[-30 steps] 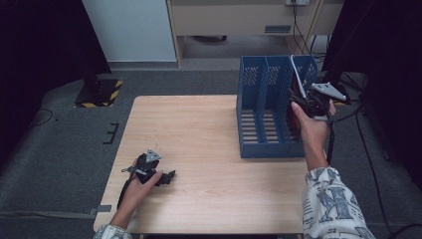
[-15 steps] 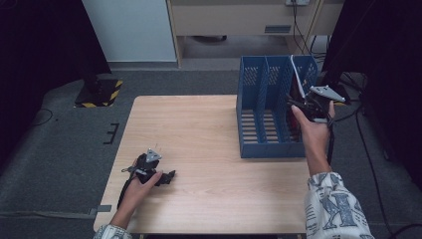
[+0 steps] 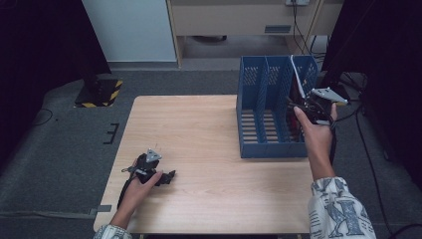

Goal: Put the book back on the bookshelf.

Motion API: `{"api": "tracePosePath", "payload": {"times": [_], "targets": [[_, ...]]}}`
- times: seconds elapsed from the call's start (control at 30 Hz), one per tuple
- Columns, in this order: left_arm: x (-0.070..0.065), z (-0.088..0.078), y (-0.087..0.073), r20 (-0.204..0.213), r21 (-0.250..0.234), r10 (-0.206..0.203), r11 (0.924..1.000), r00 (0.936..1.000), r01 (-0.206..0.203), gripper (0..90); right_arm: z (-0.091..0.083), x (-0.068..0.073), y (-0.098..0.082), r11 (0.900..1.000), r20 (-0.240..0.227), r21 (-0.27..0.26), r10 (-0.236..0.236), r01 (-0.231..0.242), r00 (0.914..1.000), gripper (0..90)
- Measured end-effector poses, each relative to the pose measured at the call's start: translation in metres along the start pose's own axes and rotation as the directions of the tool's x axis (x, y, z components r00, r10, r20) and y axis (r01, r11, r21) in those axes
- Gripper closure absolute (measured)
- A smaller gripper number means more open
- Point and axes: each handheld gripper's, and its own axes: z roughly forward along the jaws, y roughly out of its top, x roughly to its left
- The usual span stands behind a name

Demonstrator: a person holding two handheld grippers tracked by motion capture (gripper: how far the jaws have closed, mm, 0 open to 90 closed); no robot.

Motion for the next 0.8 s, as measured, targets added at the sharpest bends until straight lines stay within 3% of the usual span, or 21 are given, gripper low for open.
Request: {"api": "tracePosePath", "payload": {"times": [0.23,0.8], "targets": [[0.0,0.0,0.0,0.0,0.0,0.0,1.0,1.0,0.0,0.0,-0.011,-0.002,-0.003,1.0,-0.008,0.005,-0.001,0.002,1.0,5.0],[0.0,0.0,0.0,0.0,0.0,0.001,1.0,1.0,-0.001,0.0,-0.023,0.001,-0.031,0.999,-0.036,0.031,-0.016,0.017,0.9992,6.5]]}}
